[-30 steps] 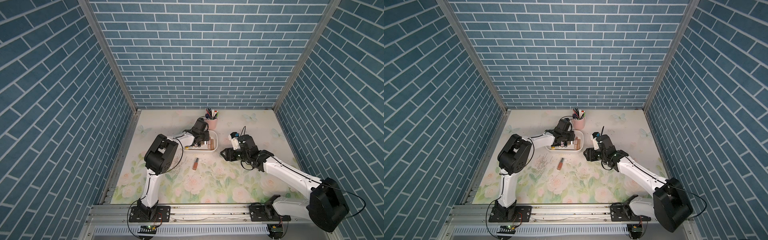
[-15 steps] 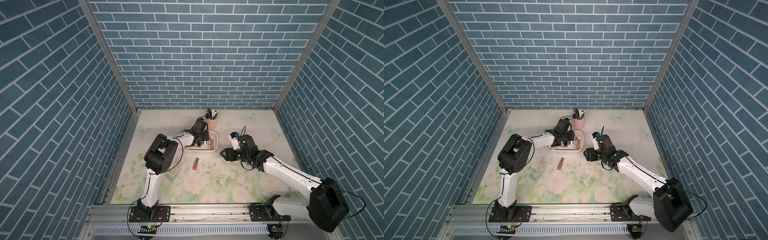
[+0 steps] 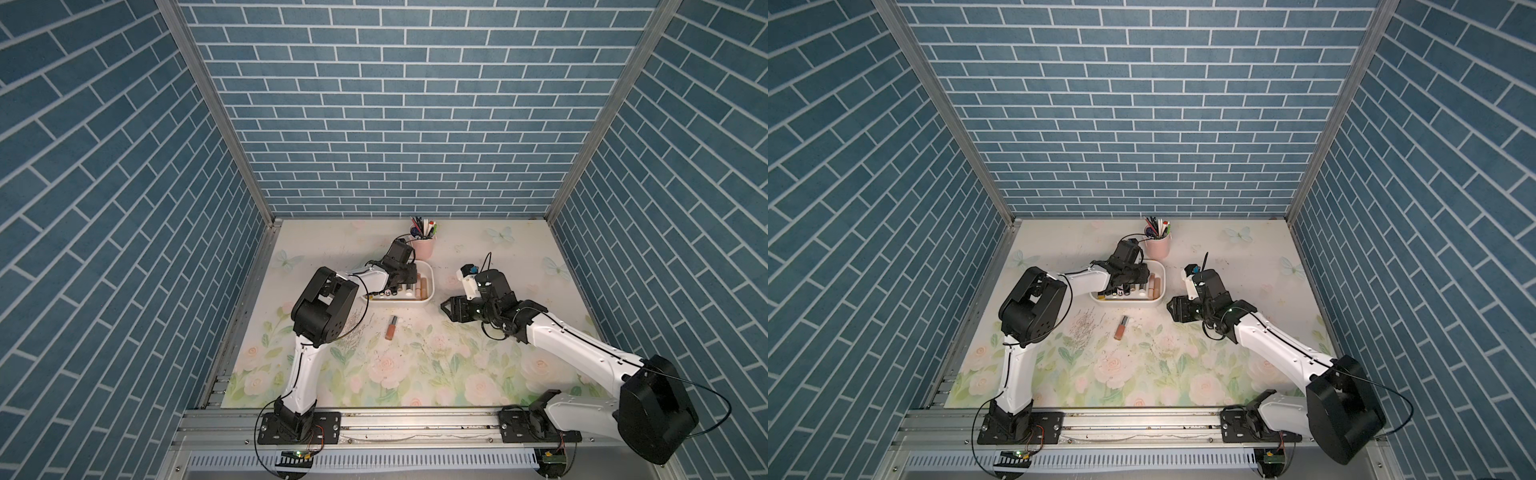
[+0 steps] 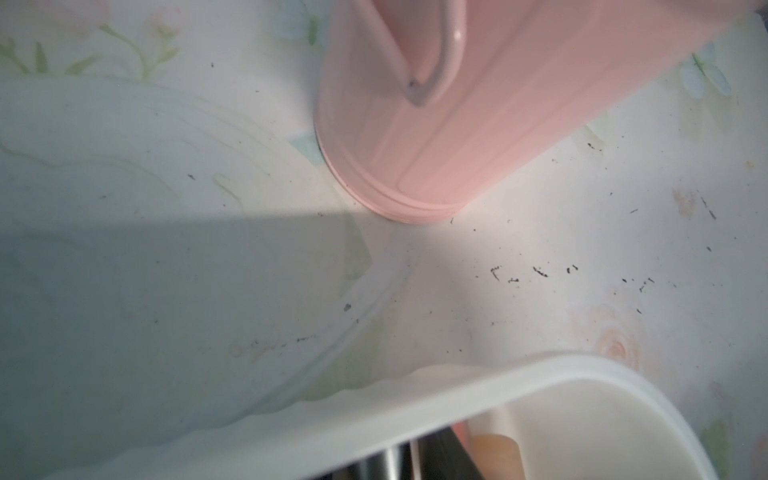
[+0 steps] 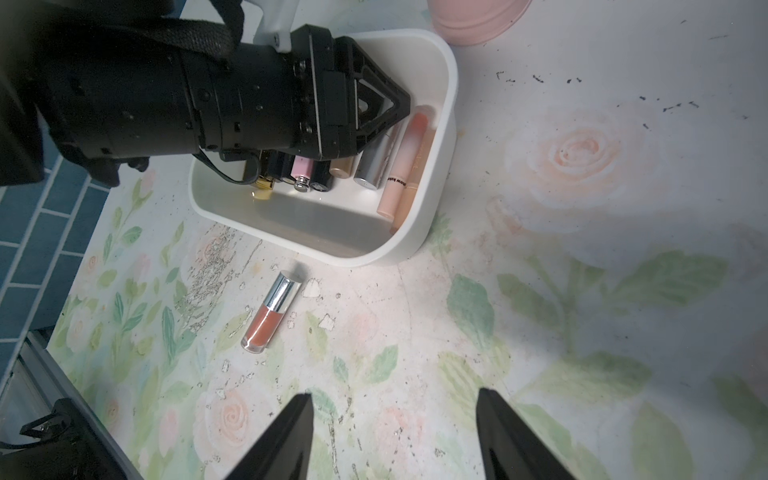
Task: Put the lipstick into the storage box
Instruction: Place the lipstick in the storage box.
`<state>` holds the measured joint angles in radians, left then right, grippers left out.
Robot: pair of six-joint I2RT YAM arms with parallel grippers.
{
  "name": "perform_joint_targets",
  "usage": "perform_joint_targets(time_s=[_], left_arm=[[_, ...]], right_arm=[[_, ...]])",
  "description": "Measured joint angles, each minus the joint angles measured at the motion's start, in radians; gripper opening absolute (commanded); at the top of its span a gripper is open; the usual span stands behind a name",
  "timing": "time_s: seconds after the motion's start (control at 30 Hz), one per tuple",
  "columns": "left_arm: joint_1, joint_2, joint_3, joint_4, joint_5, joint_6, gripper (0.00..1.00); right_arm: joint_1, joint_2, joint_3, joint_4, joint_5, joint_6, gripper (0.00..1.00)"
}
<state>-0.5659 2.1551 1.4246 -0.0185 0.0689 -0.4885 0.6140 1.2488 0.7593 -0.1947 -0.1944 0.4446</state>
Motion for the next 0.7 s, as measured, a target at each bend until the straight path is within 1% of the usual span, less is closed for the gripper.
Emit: perform_joint_targets(time_s=[0.13, 0.47, 0.53, 0.7], left_arm=[[0.001, 0.000, 0.000, 0.002, 0.001, 0.000, 0.47], [0.007, -0.016, 0.000, -0.013, 0.002, 0.003, 0.55], [0.008, -0.032, -0.007, -0.014, 0.002, 0.004, 0.58], [0.010, -0.097, -0.026, -0.012, 0.003, 0.003, 0.59]], right_arm=[[0.000, 0.000, 0.000, 0.000, 0.000, 0.000, 0.66], [0.000, 0.000, 0.000, 0.000, -0.001, 0.000, 0.66], [0.000, 0.000, 0.000, 0.000, -0.003, 0.001, 0.66], [0.000, -0.001, 0.000, 0.000, -0.005, 0.003, 0.66]])
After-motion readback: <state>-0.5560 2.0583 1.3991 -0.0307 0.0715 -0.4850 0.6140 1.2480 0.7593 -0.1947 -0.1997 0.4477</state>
